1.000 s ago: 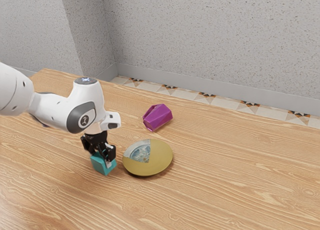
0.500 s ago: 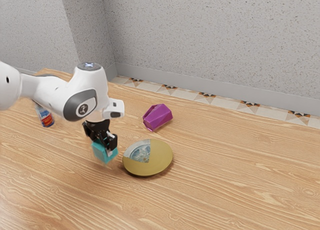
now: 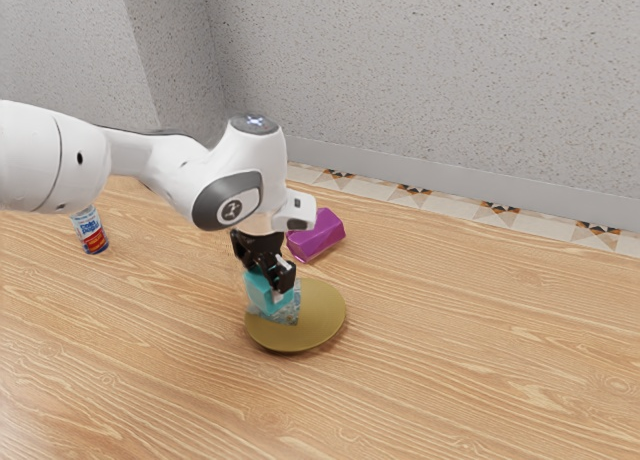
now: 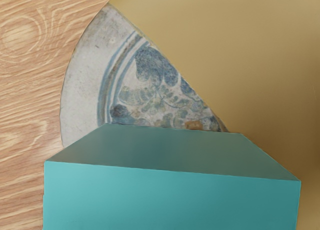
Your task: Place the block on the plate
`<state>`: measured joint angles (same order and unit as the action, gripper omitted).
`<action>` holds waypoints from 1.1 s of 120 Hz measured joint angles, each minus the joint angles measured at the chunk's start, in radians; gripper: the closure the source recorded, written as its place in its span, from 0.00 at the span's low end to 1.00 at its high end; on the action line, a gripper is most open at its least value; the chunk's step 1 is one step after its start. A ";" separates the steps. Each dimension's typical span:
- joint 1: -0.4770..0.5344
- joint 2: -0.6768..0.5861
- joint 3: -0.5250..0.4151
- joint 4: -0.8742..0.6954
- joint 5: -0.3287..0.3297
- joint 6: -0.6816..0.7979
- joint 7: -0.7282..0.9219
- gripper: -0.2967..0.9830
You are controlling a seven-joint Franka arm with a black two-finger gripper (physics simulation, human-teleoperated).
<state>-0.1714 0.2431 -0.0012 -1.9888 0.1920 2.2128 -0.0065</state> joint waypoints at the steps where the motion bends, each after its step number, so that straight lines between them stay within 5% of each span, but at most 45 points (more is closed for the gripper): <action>1: 0.000 0.003 -0.002 0.003 0.000 0.000 0.000 0.48; 97: 0.056 0.161 -0.096 0.143 0.003 -0.017 -0.013 0.48; 132: 0.056 0.153 -0.103 0.145 0.001 -0.024 -0.006 0.30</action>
<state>-0.1150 0.3962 -0.1042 -1.8442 0.1931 2.1891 -0.0122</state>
